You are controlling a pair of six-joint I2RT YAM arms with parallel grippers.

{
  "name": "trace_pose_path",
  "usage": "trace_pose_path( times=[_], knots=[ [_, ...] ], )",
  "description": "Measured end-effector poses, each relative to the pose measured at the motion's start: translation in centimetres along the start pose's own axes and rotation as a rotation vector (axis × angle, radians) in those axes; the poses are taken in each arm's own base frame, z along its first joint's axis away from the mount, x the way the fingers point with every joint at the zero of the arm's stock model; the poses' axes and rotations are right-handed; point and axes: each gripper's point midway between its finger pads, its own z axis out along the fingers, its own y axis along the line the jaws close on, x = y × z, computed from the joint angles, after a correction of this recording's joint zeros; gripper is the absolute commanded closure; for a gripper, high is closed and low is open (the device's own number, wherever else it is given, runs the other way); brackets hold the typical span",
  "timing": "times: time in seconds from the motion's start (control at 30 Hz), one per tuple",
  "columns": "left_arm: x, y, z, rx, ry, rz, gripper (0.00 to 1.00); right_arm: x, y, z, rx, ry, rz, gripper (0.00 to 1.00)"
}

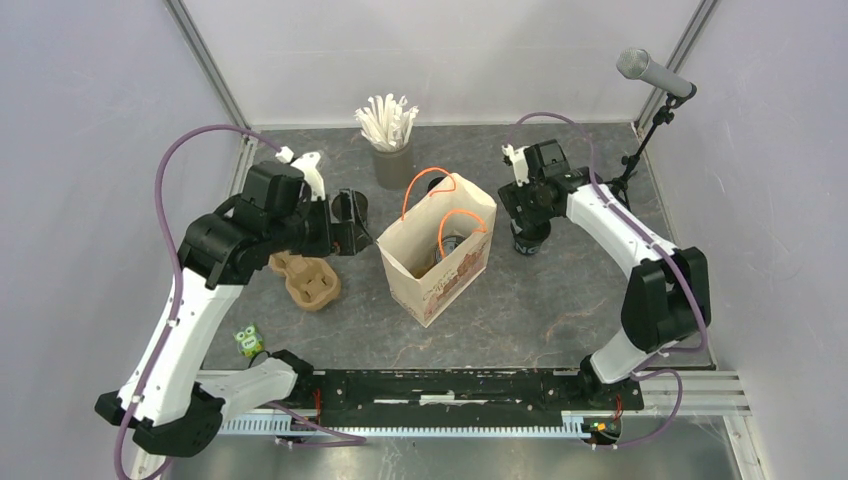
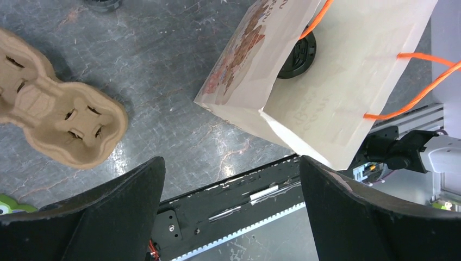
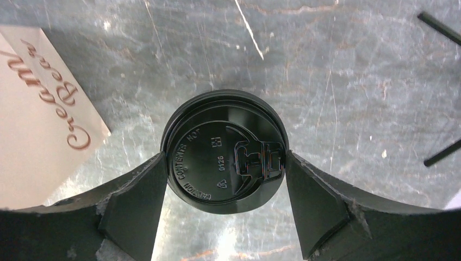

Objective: Pack the takeout coffee

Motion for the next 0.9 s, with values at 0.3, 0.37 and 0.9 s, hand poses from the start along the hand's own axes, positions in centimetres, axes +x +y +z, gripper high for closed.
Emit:
trace_pose_path(
  times=[0.3,0.37,0.9],
  knots=[
    [-2.2,-1.8,1.1,0.033,0.022,0.0,0.0,4.3,0.2,-5.0,0.013,-0.007,0.02,0.2],
    [-2.7,-1.9,1.2,0.028,0.017,0.0,0.0,6.2,0.8,-6.0,-0.003,-0.017,0.028,0.2],
    [-9.3,-4.4,-0.3,0.067,-0.151,0.066,0.0,12.3,4.1,-7.8,-0.075,-0.078,0.043,0.12]
  ],
)
